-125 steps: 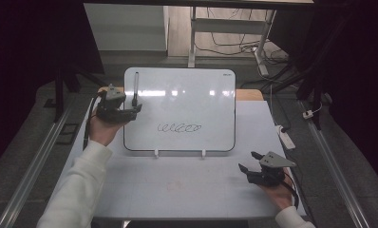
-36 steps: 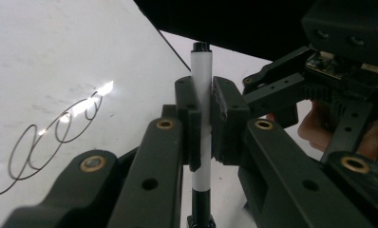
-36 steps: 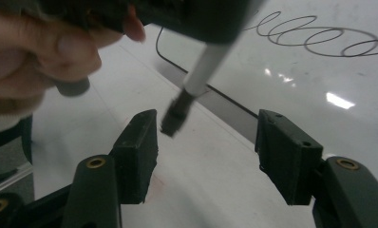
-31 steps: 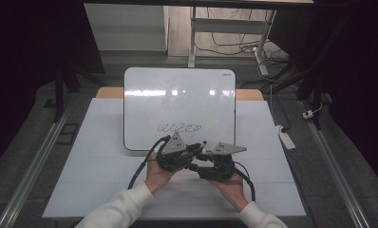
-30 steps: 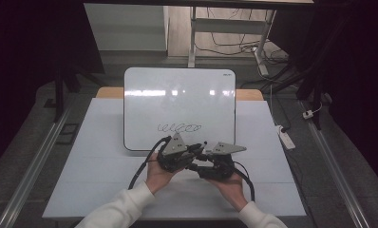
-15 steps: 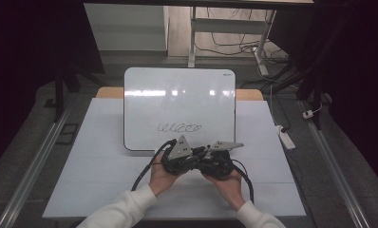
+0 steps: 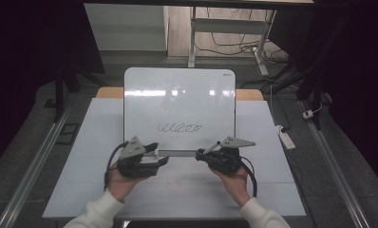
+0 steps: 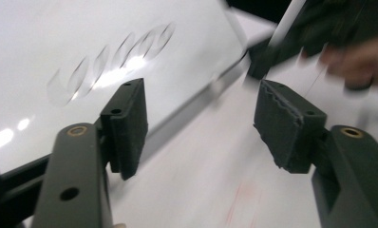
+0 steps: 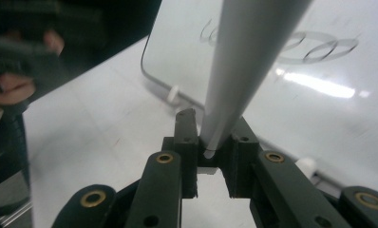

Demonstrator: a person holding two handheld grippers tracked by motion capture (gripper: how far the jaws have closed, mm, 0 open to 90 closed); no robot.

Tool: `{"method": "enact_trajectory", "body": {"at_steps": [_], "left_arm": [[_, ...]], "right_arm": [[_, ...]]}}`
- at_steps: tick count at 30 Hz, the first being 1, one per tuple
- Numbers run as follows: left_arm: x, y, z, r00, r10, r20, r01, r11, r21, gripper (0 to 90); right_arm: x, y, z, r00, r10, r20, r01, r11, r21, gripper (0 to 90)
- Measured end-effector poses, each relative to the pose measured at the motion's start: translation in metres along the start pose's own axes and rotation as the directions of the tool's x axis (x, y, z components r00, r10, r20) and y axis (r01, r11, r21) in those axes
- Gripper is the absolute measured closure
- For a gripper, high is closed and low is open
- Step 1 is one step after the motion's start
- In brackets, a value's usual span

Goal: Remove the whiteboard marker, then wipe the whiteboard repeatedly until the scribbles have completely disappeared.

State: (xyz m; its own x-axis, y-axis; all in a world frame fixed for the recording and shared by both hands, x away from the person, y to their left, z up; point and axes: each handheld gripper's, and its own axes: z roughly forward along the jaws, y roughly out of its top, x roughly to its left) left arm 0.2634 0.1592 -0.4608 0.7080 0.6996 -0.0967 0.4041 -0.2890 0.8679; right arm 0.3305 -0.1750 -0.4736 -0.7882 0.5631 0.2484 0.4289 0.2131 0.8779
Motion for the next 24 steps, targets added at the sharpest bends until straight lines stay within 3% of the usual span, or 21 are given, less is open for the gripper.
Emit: {"method": "enact_trajectory", "body": {"at_steps": [4,5,7,10,13,19,20,21,24], "left_arm": [[0.010,-0.031,-0.020,0.9988,-0.048,-0.007,0.048,0.9971,0.058,31.0],[0.010,-0.031,-0.020,0.9988,-0.048,-0.007,0.048,0.9971,0.058,30.4],[0.014,-0.047,-0.027,0.9974,-0.061,-0.039,0.064,0.9941,0.087,30.0],[0.019,-0.056,-0.028,0.9959,-0.076,-0.049,0.081,0.9913,0.104,30.0],[0.024,-0.058,-0.027,0.9942,-0.088,-0.063,0.095,0.9890,0.114,29.4],[0.031,-0.065,-0.023,0.9919,-0.104,-0.073,0.113,0.9842,0.136,28.4],[0.031,-0.065,-0.023,0.9919,-0.104,-0.073,0.113,0.9842,0.136,28.4],[0.034,-0.066,-0.024,0.9909,-0.109,-0.080,0.119,0.9842,0.132,28.4],[0.035,-0.068,-0.023,0.9902,-0.111,-0.085,0.122,0.9834,0.134,28.5]], "right_arm": [[-0.006,0.005,-0.005,0.9980,-0.041,0.047,0.045,0.997,-0.070,77.7],[-0.006,0.005,-0.005,0.9980,-0.041,0.047,0.045,0.997,-0.070,77.7],[-0.012,0.011,-0.005,0.9961,-0.051,0.072,0.058,0.993,-0.106,77.7],[-0.017,0.018,-0.001,0.9945,-0.054,0.089,0.065,0.990,-0.128,77.8],[-0.020,0.025,0.008,0.9955,-0.054,0.078,0.065,0.986,-0.150,77.8],[-0.012,0.049,0.055,0.9949,-0.100,0.013,0.101,0.985,-0.142,77.8],[-0.012,0.049,0.055,0.9949,-0.100,0.013,0.101,0.985,-0.142,77.8],[-0.010,0.059,0.078,0.9939,-0.110,-0.004,0.108,0.986,-0.130,77.8],[-0.007,0.070,0.106,0.9919,-0.126,-0.014,0.124,0.986,-0.110,77.8]]}}
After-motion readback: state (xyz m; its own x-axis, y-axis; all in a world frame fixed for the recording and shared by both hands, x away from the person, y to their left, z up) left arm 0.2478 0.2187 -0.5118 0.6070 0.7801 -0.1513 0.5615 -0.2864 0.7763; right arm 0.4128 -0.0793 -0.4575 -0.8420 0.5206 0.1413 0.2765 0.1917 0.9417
